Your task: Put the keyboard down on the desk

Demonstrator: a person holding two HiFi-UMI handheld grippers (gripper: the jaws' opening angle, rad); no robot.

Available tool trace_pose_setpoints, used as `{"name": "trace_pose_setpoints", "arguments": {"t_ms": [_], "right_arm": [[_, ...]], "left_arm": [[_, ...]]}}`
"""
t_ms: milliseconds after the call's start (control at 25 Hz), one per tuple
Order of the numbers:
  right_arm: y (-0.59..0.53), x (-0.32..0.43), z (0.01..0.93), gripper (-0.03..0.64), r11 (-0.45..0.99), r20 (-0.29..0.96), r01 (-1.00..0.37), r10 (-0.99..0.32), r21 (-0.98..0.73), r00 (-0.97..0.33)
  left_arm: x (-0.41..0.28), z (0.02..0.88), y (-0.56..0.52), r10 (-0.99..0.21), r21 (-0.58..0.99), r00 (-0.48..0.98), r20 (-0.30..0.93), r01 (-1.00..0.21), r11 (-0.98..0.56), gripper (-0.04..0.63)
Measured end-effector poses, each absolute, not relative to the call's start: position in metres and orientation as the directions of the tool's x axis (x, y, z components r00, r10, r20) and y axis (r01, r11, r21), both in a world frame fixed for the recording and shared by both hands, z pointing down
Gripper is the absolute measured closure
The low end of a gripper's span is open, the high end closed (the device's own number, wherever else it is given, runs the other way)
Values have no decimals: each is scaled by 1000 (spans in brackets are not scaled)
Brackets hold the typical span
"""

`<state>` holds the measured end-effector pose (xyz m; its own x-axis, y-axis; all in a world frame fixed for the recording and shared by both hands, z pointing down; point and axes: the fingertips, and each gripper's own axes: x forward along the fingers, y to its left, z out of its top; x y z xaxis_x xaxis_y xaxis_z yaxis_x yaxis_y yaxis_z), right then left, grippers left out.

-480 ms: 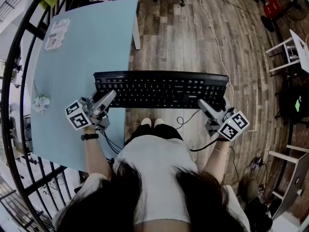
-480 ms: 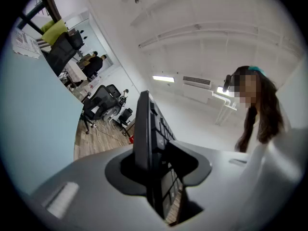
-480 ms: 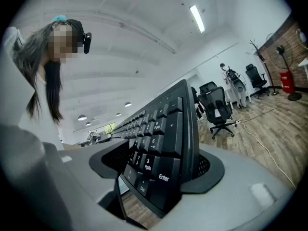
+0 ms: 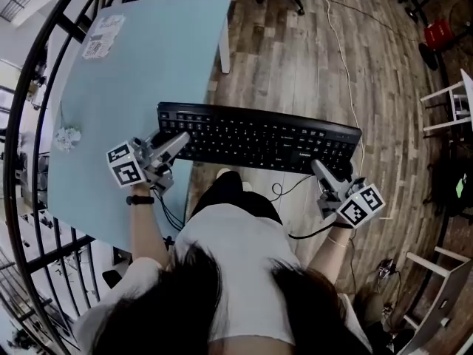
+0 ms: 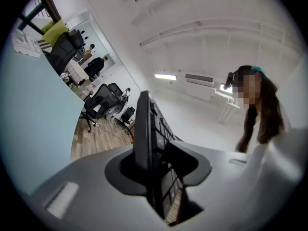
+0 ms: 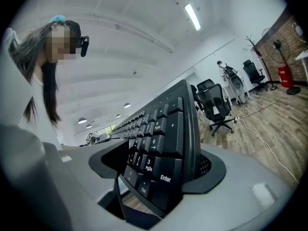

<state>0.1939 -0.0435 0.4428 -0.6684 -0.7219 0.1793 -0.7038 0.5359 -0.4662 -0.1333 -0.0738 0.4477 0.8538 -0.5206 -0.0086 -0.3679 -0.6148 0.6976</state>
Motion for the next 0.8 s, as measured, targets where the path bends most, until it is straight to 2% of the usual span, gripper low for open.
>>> {"name": "trace_pose_setpoints", "arguments": {"t_ms": [240, 480, 600, 640, 680, 760, 800], "right_arm": [[-42, 192, 448, 299, 521, 195, -701, -718, -486, -669], [-93, 205, 453, 298, 543, 172, -701, -720, -462, -672], [-29, 205, 441, 298, 548, 138, -711, -741, -442, -657], [12, 214, 436, 298, 509, 133, -743, -779, -434, -612], [62, 227, 432, 298, 428, 133, -798, -842, -425, -523], [157, 256, 423, 298, 193, 131, -895, -955, -402, -265], [180, 267, 420, 298, 129, 129, -910, -973, -393, -193]], "left_arm": [[-135, 451, -71, -524, 712, 852, 11, -375, -594, 403], [-124, 457, -120, -533, 684, 846, -13, -382, -621, 402], [-124, 442, -62, -514, 656, 857, -33, -369, -658, 402], [-111, 438, -39, -464, 652, 885, -41, -328, -683, 402], [-87, 435, -23, -365, 650, 930, -49, -248, -718, 402], [-22, 432, -12, -95, 643, 993, -75, -25, -765, 402], [0, 432, -11, -24, 640, 996, -85, 36, -767, 402]]}}
